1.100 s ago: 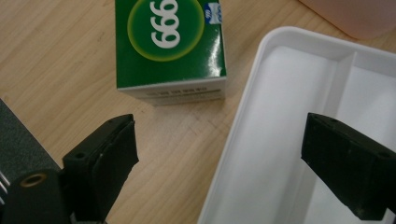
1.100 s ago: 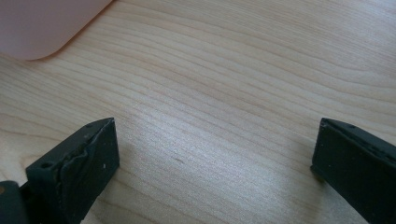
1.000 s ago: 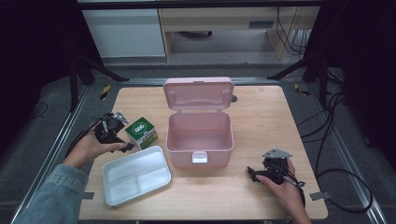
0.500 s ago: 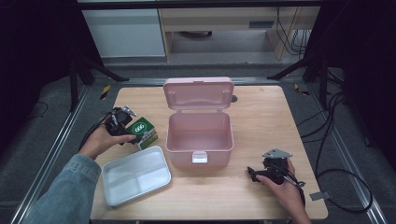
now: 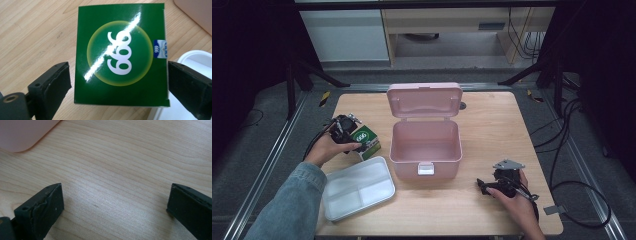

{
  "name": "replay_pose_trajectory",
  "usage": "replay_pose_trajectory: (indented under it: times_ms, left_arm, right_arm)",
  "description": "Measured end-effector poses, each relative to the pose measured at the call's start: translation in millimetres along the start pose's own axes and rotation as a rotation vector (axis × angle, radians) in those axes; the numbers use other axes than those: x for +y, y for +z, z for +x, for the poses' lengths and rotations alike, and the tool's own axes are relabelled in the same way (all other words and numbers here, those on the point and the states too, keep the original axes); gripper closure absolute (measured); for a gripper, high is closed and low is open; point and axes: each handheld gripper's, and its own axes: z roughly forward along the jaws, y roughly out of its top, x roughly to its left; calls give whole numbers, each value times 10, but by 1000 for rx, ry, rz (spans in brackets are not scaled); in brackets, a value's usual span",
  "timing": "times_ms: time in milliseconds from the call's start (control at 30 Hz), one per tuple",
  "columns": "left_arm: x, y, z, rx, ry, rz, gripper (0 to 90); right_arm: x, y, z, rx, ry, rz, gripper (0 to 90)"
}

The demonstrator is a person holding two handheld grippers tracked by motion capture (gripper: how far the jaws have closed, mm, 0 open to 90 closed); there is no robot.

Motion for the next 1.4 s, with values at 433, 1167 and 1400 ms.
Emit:
replay_pose_trajectory:
  times_ms: [433,1167,1400]
  left_arm:
    - [-11,98,9,-31,-7,-10,136]
    - [-32,-172,58,-24,41,-58,169]
    - [14,-560,-37,-3,109,-76,171]
  right_arm:
    - [0,0,0,0,0,0,9]
    - [0,0,0,-1,0,0,9]
    - [0,0,2,-2,0,0,9]
